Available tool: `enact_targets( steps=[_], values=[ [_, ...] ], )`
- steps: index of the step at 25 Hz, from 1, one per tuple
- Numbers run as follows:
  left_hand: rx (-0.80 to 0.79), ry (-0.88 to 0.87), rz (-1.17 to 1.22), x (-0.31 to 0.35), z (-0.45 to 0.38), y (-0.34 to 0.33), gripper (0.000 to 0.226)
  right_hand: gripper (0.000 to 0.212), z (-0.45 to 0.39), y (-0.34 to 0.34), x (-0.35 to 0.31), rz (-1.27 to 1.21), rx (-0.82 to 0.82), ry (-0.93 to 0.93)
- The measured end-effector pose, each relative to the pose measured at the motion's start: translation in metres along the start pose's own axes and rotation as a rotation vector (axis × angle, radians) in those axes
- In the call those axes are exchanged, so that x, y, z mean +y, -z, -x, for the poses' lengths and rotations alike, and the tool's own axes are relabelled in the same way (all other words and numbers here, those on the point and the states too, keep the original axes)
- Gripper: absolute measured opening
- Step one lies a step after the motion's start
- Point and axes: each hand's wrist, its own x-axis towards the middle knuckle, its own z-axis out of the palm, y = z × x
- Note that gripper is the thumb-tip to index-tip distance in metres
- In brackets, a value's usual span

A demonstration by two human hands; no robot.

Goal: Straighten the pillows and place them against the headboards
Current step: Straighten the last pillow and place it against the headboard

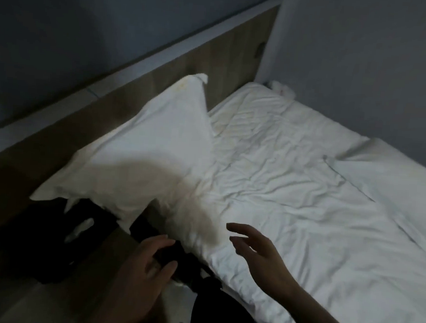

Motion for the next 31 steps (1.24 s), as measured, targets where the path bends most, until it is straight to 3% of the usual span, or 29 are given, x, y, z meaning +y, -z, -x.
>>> enact_targets(
  steps=[6,10,14,24,27,31],
  values=[
    [-0.119,-0.122,-0.024,0.034,0.087,-0.051,0.051,0.027,0.158,0.037,0.035,-0.143,0.204,-0.046],
    [-0.284,-0.181,-0.026,0.075,0.121,-0.092,0.04,0.027,0.241,0.065,0.069,-0.22,0.348,-0.052],
    [-0.338,-0.259,-0.083,0.108,0.155,-0.151,0.03,0.028,0.326,0.103,0.118,-0.282,0.462,-0.076],
    [-0.469,-0.336,-0.113,0.167,0.34,-0.437,0.032,0.03,0.561,0.257,0.301,-0.408,0.629,-0.135],
    [-0.469,-0.359,-0.13,0.178,0.386,-0.49,0.039,0.055,0.609,0.305,0.323,-0.412,0.643,-0.09],
    [-0.449,-0.325,-0.128,0.195,0.413,-0.527,0.047,0.039,0.64,0.365,0.338,-0.435,0.65,-0.01]
  ],
)
